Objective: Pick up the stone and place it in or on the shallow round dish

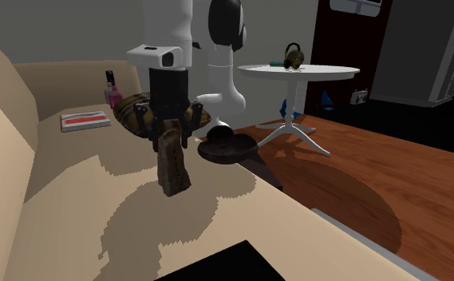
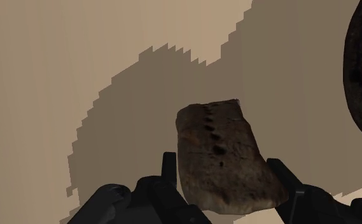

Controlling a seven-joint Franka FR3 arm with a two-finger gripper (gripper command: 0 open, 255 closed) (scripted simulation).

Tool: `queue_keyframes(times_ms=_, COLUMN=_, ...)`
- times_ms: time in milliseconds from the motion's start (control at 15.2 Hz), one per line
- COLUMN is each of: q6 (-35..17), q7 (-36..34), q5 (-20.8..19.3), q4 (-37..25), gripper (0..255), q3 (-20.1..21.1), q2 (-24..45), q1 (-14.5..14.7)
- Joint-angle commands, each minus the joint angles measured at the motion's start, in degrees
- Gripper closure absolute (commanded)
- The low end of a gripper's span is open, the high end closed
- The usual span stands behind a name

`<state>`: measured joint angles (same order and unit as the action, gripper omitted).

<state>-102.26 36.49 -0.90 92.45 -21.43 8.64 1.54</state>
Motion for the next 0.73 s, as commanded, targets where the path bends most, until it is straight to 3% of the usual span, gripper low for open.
queue_keyframes(times_ms=0, q6=1.51, q7=0.04, q5=0.0, q4=-1.5, gripper=255, q3=-0.01, q2=-0.03, q1=-0.01)
queue_keyframes(times_ms=660, q6=9.71, q7=0.77, q5=0.58, q4=-11.06, gripper=255, q3=-0.2, q2=1.4, q1=-0.49)
